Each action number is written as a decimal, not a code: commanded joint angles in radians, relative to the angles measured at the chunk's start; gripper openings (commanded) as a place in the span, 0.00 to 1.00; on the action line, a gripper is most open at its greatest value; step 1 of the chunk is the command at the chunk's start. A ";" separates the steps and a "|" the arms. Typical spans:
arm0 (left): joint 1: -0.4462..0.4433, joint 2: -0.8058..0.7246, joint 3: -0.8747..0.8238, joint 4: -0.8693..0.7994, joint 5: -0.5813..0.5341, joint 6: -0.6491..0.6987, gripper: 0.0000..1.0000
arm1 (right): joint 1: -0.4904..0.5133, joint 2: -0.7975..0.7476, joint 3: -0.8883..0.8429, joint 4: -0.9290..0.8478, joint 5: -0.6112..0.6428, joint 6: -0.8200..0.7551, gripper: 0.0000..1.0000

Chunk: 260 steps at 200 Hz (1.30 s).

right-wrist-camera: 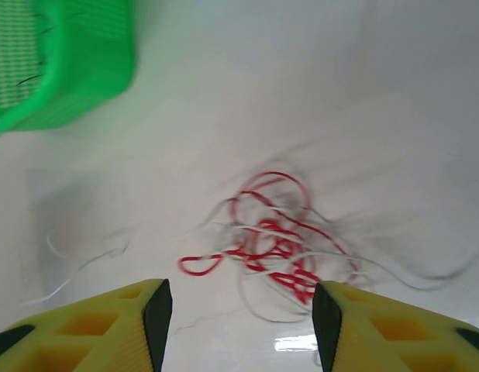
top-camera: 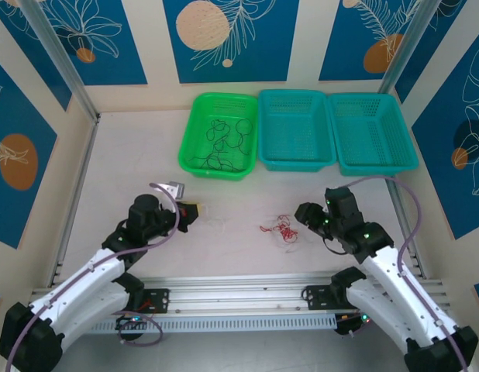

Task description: Untangle the cables

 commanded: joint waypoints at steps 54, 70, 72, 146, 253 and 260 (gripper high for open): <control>-0.002 -0.024 0.148 0.078 0.152 -0.028 0.00 | 0.283 0.561 0.136 0.097 0.179 0.042 0.52; -0.005 -0.024 0.167 0.103 0.168 -0.036 0.00 | 0.282 0.659 0.144 0.075 0.226 0.079 0.51; -0.006 -0.023 0.169 0.107 0.167 -0.037 0.00 | 0.281 0.669 0.144 0.076 0.231 0.082 0.51; -0.101 0.254 0.469 0.287 0.172 0.034 0.00 | 0.308 0.476 0.138 -0.002 0.284 0.123 0.50; -0.201 0.958 1.111 0.261 0.013 0.340 0.00 | 0.274 -0.285 0.061 -0.278 0.322 0.161 0.54; -0.201 1.010 1.167 0.236 0.004 0.349 0.00 | 0.273 -0.298 0.063 -0.295 0.321 0.158 0.54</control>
